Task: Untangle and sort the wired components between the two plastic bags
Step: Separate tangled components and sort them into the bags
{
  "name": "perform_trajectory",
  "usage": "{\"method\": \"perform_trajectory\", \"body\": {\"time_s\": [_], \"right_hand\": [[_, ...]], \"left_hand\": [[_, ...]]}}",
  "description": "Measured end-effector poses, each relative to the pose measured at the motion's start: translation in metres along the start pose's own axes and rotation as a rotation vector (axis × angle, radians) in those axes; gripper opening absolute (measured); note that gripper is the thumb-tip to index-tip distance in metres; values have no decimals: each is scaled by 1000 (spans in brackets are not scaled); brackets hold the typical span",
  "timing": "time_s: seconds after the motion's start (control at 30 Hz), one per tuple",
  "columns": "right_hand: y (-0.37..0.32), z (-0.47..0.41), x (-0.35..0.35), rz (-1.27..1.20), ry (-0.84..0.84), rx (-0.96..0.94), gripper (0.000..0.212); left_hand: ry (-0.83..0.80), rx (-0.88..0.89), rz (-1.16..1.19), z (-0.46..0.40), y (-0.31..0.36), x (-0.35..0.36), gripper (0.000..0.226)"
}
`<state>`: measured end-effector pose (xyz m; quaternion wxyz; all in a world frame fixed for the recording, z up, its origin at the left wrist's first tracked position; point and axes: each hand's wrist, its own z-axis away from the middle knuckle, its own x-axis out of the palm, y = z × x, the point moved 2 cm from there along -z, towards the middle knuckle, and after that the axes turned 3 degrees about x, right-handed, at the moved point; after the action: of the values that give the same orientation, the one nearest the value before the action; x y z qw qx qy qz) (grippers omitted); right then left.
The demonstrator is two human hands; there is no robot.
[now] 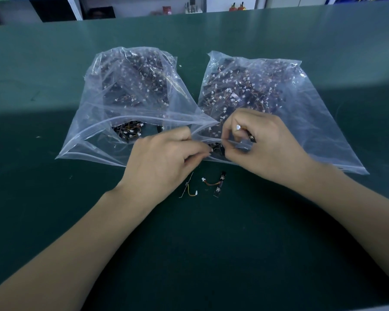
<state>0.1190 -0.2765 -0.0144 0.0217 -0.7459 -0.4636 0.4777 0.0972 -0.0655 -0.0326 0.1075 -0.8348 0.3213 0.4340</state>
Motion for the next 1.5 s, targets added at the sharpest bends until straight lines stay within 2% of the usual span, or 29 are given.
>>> {"method": "perform_trajectory", "body": {"time_s": [0.07,0.13,0.3,0.4,0.5,0.8,1.13,1.33,1.5], "right_hand": [[1,2,3,-2,-30,7,52],[1,3,5,-1,-62,-1,48],[0,5,6,45,-76,-66,32],[-7,6,9,126,-52,-157,27],[-17,9,14,174,-27,-239,23],[-16,9,15,181,-80,-143,9],[-18,12,18,-184,-183,-13,19],[-19,13,20,-177,-136,11,21],[-16,14,22,-48,-110,51,31]], "left_hand": [[-39,25,-27,1,1,-2,12],[-21,7,42,1,3,-5,12],[175,-103,240,2,6,-13,30],[152,-80,319,2,12,-16,48],[108,8,336,1,19,-14,56],[78,-1,303,2,25,-11,31],[148,-25,225,2,27,-17,25],[153,39,176,2,28,-19,25],[63,3,32,-1,29,-16,18]]}}
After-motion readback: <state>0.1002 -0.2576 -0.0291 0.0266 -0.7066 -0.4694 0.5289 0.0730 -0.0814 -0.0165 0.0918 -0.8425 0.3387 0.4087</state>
